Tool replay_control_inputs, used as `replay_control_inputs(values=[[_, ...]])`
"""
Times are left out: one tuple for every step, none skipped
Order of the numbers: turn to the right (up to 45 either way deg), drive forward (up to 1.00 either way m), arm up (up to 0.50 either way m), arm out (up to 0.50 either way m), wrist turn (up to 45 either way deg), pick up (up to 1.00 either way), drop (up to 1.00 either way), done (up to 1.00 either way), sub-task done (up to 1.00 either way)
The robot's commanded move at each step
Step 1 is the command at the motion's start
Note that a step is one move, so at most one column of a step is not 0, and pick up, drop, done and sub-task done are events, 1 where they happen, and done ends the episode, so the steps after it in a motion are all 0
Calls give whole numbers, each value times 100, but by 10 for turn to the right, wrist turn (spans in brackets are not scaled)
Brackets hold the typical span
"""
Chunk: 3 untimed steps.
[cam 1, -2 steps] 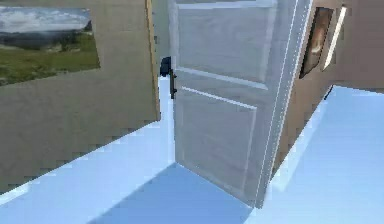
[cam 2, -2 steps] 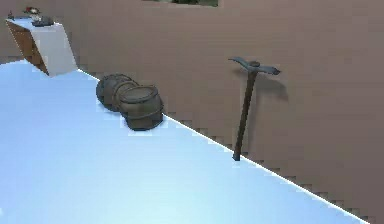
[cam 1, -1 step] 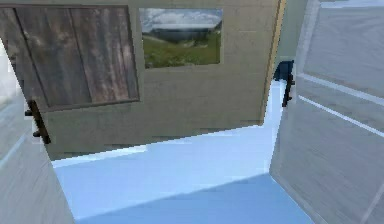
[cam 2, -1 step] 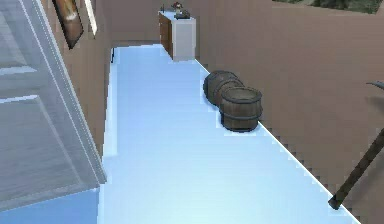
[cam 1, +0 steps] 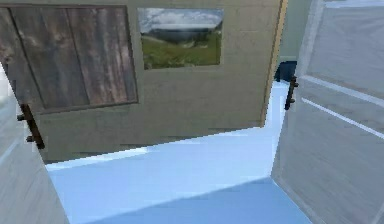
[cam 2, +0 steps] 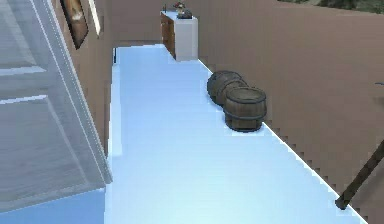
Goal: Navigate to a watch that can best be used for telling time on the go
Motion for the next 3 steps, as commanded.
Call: replay_control_inputs(values=[[0, 100, 0, 0, 0, 0, 0, 0, 0], [-60, 0, 0, 0, 0, 0, 0, 0, 0], [0, 40, 0, 0, 0, 0, 0, 0, 0]])
